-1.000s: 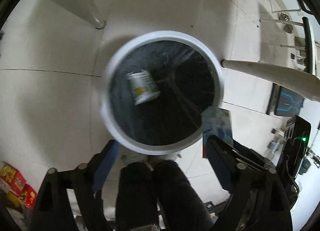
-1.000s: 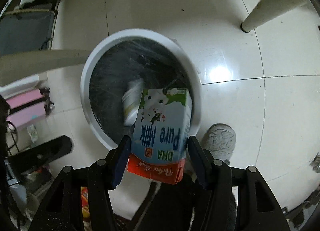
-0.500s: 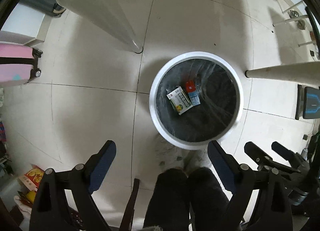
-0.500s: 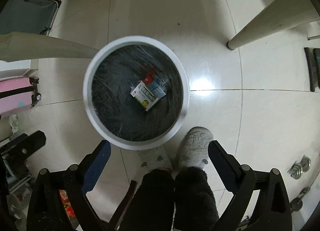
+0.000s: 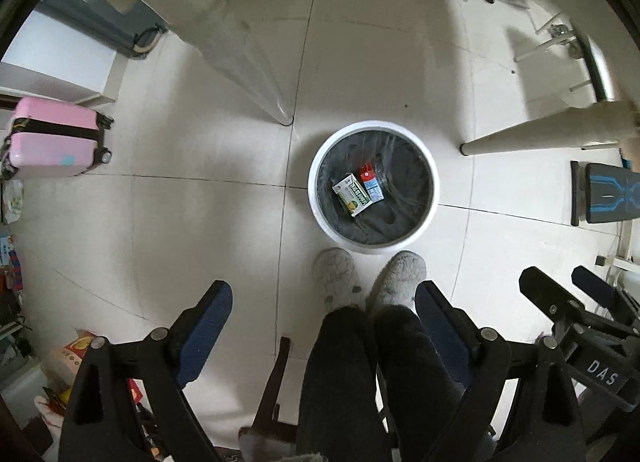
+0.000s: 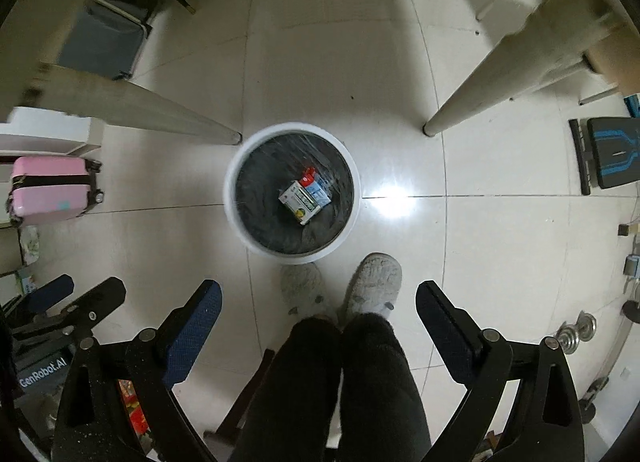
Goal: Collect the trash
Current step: 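Move both tools back up to the table, then grasp the silver blister pack with right tool while left tool grasps Dental Doctor box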
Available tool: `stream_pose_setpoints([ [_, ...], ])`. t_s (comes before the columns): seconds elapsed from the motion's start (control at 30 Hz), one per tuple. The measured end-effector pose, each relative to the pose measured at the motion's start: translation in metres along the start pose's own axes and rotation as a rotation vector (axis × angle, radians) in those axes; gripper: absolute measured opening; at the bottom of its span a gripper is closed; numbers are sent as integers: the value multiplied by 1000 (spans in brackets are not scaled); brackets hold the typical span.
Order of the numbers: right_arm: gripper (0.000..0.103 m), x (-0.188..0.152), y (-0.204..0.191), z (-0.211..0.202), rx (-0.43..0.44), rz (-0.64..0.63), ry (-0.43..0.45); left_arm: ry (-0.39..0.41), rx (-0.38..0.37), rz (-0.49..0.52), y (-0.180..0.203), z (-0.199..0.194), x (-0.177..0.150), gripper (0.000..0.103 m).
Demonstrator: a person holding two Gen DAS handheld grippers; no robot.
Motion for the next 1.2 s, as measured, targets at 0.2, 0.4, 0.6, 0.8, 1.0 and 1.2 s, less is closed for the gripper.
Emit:
stream_pose_setpoints([
  [0.2, 99, -16, -28, -90, 37, 5, 29, 69, -8, -1, -14, -82, -11, 93],
  [0.4, 99, -4, -47, -173, 83, 37, 108, 174, 5, -35, -25, -151, 7, 93],
  [0.6, 99, 49, -36, -241, 86, 48, 199, 246, 15, -78, -16, -198, 57, 93],
  [0.8, 99, 133, 18, -283, 51, 93, 254, 228, -45, -176, 10, -228, 134, 93],
  [1.0, 99, 223, 84, -291, 66, 214, 243, 69, -250, -347, 59, -221, 210, 92],
  [1.2, 99, 294, 124, -274, 89, 318, 212, -38, -327, -501, 100, -205, 281, 92],
])
Point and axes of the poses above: each gripper's, at about its wrist camera, not at the fingertips, and z roughly the way its jaws point, y to its right, x to its top, the point moved 4 cm from there along z, roughly the way its jaws point, and after that the axes turned 9 degrees about x, right-handed, at the moved point
